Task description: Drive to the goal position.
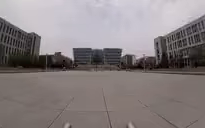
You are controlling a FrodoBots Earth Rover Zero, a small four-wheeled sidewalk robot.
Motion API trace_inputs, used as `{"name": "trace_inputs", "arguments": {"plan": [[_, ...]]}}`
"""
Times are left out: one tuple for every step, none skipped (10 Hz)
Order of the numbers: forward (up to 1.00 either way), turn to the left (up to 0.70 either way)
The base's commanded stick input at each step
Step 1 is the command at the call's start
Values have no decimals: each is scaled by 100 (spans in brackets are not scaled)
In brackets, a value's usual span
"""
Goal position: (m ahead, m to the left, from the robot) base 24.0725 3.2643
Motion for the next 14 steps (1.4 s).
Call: {"name": "trace_inputs", "arguments": {"plan": [[85, 0], [85, 0], [85, 0], [85, 0], [85, 0], [85, 3], [85, 13], [85, 32], [85, 32], [85, 27], [85, 0], [85, 0], [85, 0], [85, 0]]}}
